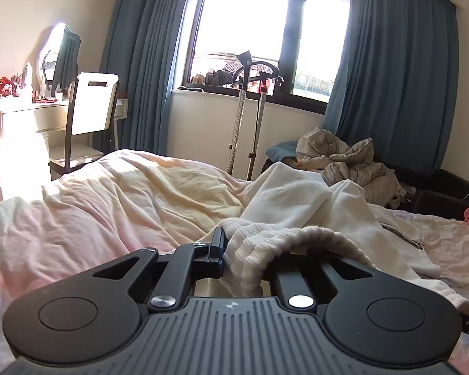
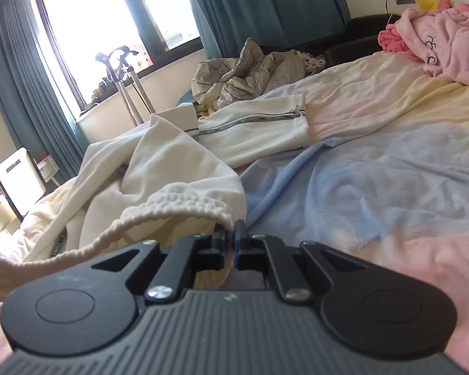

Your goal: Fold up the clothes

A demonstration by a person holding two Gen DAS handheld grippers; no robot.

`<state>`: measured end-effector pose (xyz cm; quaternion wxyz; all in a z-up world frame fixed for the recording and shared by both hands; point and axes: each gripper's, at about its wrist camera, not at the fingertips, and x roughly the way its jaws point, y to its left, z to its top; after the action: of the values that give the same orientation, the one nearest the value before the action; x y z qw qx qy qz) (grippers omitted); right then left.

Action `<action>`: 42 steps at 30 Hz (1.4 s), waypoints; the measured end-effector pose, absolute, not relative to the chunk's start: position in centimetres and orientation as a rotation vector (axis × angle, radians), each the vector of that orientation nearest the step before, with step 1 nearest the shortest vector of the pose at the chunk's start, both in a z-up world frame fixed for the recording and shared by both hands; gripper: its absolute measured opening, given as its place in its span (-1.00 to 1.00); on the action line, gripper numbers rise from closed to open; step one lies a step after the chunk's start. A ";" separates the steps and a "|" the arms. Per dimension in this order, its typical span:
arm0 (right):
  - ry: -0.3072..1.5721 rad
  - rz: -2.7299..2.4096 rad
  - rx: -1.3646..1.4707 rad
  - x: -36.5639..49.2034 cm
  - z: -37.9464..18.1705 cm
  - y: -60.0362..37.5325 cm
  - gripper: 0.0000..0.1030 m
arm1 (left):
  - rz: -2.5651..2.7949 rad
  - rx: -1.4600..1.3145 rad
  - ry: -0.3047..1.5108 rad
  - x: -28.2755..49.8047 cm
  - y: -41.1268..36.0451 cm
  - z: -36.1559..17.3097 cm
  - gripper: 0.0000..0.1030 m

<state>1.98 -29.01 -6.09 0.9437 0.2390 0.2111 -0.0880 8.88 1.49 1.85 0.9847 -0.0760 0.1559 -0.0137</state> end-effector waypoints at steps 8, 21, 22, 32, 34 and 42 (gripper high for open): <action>0.329 0.092 0.570 -2.8 -1.2 -18.4 -0.86 | -0.014 -0.132 0.195 15.2 9.6 13.1 -0.80; 0.359 0.624 0.433 4.5 0.0 5.5 -0.79 | 0.229 -0.094 0.277 29.7 26.1 12.8 -0.80; 0.387 0.642 0.428 5.4 -0.7 6.7 -0.78 | 0.236 -0.079 0.297 30.7 27.0 11.5 -0.80; 0.482 0.723 0.371 9.7 -5.2 10.3 -0.73 | 0.288 -0.135 0.447 35.2 31.8 1.4 -0.76; 0.485 0.739 0.352 9.8 -4.9 10.3 -0.68 | 0.284 -0.156 0.453 34.6 32.4 1.4 -0.69; 0.497 0.714 0.243 7.4 -2.0 8.0 -0.02 | 0.315 -0.060 0.462 28.2 31.4 4.2 0.09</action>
<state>7.40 7.99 -2.03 0.8997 0.1176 0.2400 0.3451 28.25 31.37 4.24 0.9607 -0.0296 0.2281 0.1554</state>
